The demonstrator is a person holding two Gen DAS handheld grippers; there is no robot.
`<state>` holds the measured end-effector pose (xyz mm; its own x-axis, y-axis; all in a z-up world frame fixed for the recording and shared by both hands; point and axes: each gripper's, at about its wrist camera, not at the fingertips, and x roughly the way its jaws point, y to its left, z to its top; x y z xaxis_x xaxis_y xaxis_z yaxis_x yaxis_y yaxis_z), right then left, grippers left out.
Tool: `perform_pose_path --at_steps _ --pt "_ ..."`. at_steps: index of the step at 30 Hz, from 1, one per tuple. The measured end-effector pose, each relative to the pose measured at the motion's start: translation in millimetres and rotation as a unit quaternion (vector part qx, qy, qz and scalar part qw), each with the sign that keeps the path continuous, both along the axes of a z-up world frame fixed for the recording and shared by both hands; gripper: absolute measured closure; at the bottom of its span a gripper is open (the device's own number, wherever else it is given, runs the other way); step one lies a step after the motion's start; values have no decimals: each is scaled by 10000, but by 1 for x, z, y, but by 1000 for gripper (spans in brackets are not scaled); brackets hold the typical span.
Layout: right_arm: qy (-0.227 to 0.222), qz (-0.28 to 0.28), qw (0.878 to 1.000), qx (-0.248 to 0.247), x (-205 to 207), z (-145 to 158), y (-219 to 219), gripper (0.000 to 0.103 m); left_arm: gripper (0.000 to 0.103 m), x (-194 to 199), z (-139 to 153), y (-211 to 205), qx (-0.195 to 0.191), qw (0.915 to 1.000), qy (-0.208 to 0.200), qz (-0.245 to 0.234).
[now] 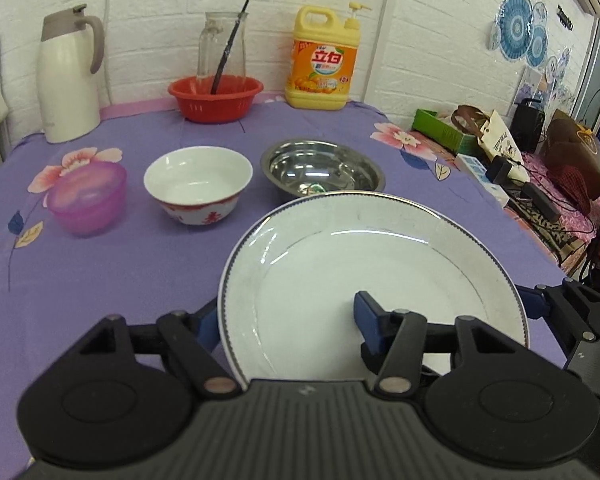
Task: Organize plates and bowls
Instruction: 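Carry the rimmed plate onto the floral plate and open both tools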
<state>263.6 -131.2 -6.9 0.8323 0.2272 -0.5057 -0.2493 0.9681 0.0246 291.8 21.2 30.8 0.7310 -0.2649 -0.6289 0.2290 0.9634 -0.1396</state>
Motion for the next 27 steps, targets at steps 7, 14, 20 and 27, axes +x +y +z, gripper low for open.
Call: perform_pose_path --at_steps 7,14,20,27 --pt "-74 562 9983 130 -43 7 42 0 47 -70 5 64 -56 9986 -105 522" --pt "104 1241 9921 142 -85 -9 99 0 47 -133 -17 116 108 9914 -27 1306" --pt "223 1397 9899 -105 -94 -19 119 0 48 -142 -35 132 -142 9898 47 1415" --pt "244 1255 9916 -194 -92 -29 120 0 45 -139 -46 130 -183 9912 -35 1307"
